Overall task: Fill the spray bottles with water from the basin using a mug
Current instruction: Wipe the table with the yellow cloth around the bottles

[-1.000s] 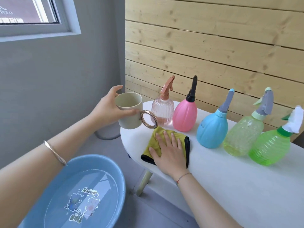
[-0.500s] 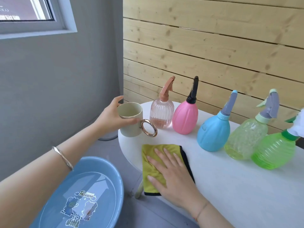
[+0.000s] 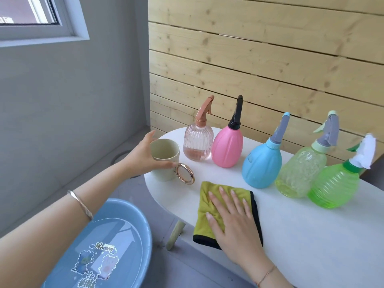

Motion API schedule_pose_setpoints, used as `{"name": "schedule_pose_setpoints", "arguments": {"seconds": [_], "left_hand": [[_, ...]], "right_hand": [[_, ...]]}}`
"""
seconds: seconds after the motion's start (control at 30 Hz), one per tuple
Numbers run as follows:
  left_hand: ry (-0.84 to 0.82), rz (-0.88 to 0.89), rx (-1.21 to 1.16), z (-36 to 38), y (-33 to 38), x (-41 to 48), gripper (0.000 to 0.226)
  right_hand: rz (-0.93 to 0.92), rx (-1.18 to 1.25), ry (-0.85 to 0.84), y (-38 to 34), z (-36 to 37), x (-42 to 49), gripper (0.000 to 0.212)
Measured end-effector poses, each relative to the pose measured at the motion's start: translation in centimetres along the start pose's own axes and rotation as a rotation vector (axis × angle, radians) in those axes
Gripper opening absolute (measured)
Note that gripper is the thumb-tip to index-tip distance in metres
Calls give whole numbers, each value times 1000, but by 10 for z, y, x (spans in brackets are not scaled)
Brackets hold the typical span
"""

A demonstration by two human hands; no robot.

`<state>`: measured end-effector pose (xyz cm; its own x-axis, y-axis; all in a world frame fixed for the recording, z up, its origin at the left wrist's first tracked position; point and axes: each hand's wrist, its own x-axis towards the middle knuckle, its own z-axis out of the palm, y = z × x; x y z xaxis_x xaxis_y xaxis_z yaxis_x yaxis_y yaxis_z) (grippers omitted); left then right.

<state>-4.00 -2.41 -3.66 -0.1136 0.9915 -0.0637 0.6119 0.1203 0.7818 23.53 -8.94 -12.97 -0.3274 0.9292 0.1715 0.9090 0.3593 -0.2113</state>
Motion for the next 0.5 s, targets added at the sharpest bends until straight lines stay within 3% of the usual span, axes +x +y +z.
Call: {"name": "schedule_pose_setpoints", "arguments": {"seconds": [0.07, 0.13, 0.2, 0.23, 0.3, 0.37, 0.5], "left_hand": [[144, 109, -10, 0, 20, -3, 115], [324, 366, -82, 9, 52, -2, 70], [258, 529, -94, 29, 88, 4, 40], [180, 554, -48, 44, 103, 12, 36], [59, 494, 61, 72, 128, 30, 42], [-2, 371, 57, 94, 143, 50, 32], [42, 264, 10, 114, 148, 83, 28]], "right_hand": [[25, -37, 12, -1, 0, 2, 61], [62, -71, 28, -4, 1, 5, 60], [106, -86, 33, -6, 4, 12, 62], [128, -94, 37, -6, 5, 17, 61], [164, -101, 63, -8, 9, 29, 54], [191, -87, 80, -8, 11, 38, 53], [178, -58, 116, -7, 15, 41, 52]]}}
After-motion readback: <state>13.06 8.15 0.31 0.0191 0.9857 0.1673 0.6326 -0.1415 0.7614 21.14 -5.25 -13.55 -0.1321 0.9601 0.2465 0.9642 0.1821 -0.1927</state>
